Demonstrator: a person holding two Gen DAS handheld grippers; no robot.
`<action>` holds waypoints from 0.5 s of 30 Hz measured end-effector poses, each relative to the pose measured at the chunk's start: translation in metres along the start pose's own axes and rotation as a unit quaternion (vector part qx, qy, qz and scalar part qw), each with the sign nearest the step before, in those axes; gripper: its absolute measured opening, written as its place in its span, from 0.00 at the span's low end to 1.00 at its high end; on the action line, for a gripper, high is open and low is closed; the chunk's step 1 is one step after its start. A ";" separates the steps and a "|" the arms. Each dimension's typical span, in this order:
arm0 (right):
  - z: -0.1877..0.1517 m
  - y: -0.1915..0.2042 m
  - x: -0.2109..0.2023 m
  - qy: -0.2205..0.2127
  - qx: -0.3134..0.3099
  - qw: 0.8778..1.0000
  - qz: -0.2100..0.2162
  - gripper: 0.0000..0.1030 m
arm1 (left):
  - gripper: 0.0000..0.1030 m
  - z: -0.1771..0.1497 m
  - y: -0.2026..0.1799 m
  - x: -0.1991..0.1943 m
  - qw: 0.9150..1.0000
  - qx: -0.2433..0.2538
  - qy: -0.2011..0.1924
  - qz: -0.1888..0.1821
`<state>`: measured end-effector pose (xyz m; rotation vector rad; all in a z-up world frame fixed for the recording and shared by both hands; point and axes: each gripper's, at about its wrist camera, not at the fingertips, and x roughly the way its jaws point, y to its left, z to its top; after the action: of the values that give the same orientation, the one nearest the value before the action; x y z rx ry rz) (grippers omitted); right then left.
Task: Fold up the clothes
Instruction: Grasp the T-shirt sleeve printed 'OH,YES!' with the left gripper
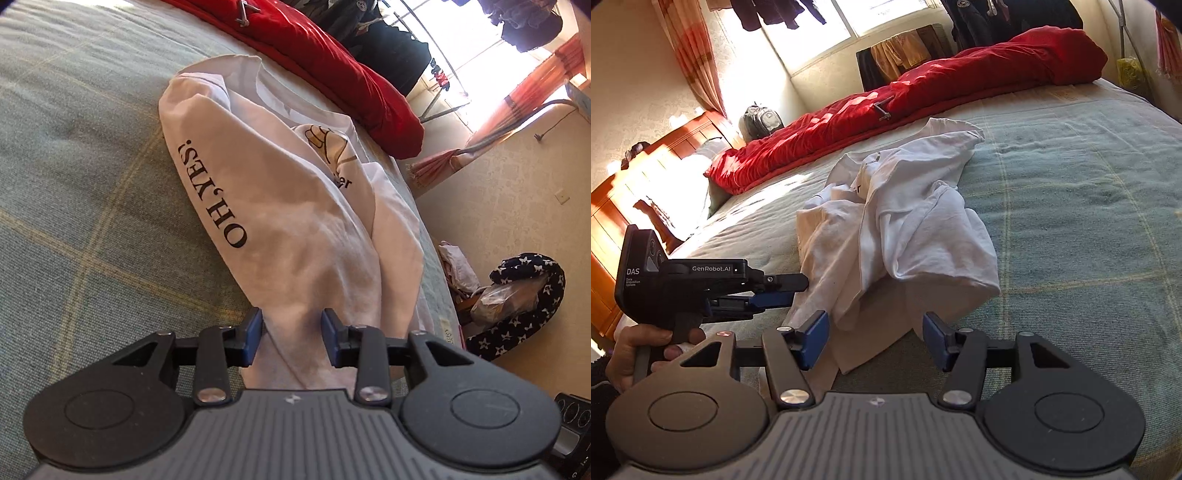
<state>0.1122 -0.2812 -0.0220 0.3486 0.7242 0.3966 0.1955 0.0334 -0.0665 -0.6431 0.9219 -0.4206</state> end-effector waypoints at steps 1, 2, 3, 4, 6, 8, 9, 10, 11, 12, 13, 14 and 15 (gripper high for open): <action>0.000 -0.001 0.001 0.001 0.003 1.000 0.001 0.60 | 0.34 0.001 0.004 0.003 1.000 -0.009 -0.001 -0.002; -0.001 -0.002 0.001 0.002 0.005 1.000 0.001 0.60 | 0.34 0.002 0.007 0.005 1.000 -0.018 -0.001 -0.004; -0.001 -0.003 0.002 0.003 0.005 1.000 0.002 0.61 | 0.34 0.002 0.010 0.006 1.000 -0.026 -0.003 -0.013; -0.002 -0.003 0.003 0.004 0.005 1.000 0.004 0.61 | 0.34 0.002 0.012 0.007 0.999 -0.033 -0.004 -0.022; -0.002 -0.004 0.006 0.008 0.004 1.000 0.007 0.62 | 0.34 0.005 0.015 0.007 0.998 -0.044 -0.012 -0.033; -0.003 -0.005 0.008 0.009 0.006 1.000 0.009 0.62 | 0.34 0.008 0.018 0.005 0.998 -0.051 -0.025 -0.039; -0.003 -0.006 0.009 0.010 0.008 1.000 0.011 0.62 | 0.34 0.009 0.021 0.004 0.997 -0.058 -0.029 -0.046; -0.003 -0.006 0.011 0.011 0.010 1.000 0.014 0.62 | 0.35 0.010 0.023 0.004 0.996 -0.064 -0.029 -0.046; -0.002 -0.007 0.012 0.012 0.012 1.000 0.016 0.62 | 0.35 0.011 0.026 0.004 0.996 -0.069 -0.029 -0.047; -0.002 -0.007 0.013 0.012 0.012 1.000 0.016 0.62 | 0.38 0.012 0.029 0.005 0.996 -0.074 -0.029 -0.047; -0.001 -0.007 0.014 0.013 0.012 1.000 0.016 0.62 | 0.40 0.012 0.031 0.007 0.995 -0.079 -0.026 -0.047; -0.001 -0.008 0.016 0.014 0.012 1.000 0.016 0.63 | 0.42 0.012 0.034 0.008 0.995 -0.084 -0.023 -0.046; -0.001 -0.009 0.017 0.015 0.013 1.000 0.016 0.63 | 0.42 0.012 0.036 0.010 0.995 -0.089 -0.019 -0.046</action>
<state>0.1252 -0.2807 -0.0360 0.3786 0.7544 0.4234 0.2133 0.0581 -0.0919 -0.8558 0.9016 -0.4104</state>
